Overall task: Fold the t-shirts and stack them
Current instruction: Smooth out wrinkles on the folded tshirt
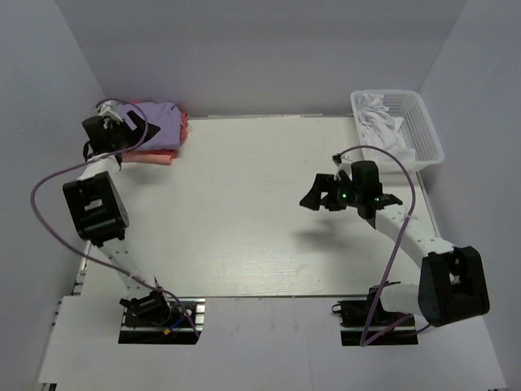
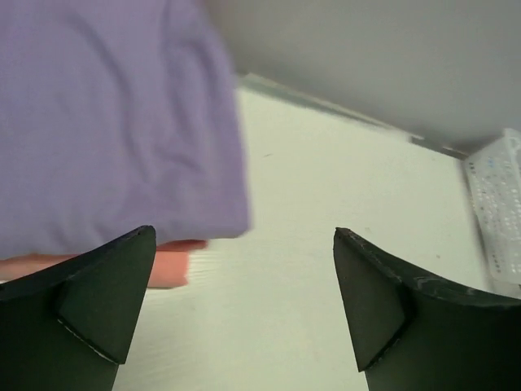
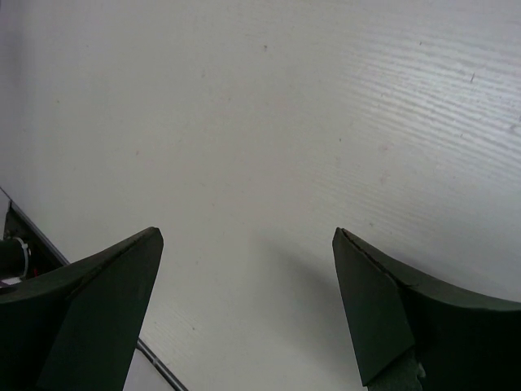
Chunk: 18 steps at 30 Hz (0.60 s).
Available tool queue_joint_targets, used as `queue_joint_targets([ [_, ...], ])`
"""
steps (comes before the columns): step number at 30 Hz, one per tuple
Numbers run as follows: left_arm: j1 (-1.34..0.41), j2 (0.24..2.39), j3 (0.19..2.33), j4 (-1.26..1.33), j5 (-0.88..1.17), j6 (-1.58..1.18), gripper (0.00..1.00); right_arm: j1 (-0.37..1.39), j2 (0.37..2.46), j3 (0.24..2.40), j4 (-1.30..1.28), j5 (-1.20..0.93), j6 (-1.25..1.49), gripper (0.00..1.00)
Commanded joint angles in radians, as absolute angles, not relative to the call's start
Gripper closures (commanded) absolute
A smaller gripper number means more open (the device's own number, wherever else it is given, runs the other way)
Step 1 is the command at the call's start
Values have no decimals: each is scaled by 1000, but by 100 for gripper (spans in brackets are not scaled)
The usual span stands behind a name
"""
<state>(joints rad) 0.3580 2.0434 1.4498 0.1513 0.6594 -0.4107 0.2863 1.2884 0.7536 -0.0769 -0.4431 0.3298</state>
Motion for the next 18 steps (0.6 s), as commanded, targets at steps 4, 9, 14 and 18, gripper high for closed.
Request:
queue_joint_targets([
  [4, 299, 1672, 1449, -68, 565, -296, 0, 290, 1138, 675, -29, -420, 319, 9],
  [9, 198, 1458, 1305, -149, 493, -377, 0, 287, 1033, 669, -112, -275, 334, 9],
  [14, -6, 1136, 995, -196, 353, -426, 0, 284, 899, 632, -194, -169, 362, 9],
  [18, -135, 1056, 884, -340, 162, -454, 0, 285, 827, 617, -265, -108, 348, 9],
])
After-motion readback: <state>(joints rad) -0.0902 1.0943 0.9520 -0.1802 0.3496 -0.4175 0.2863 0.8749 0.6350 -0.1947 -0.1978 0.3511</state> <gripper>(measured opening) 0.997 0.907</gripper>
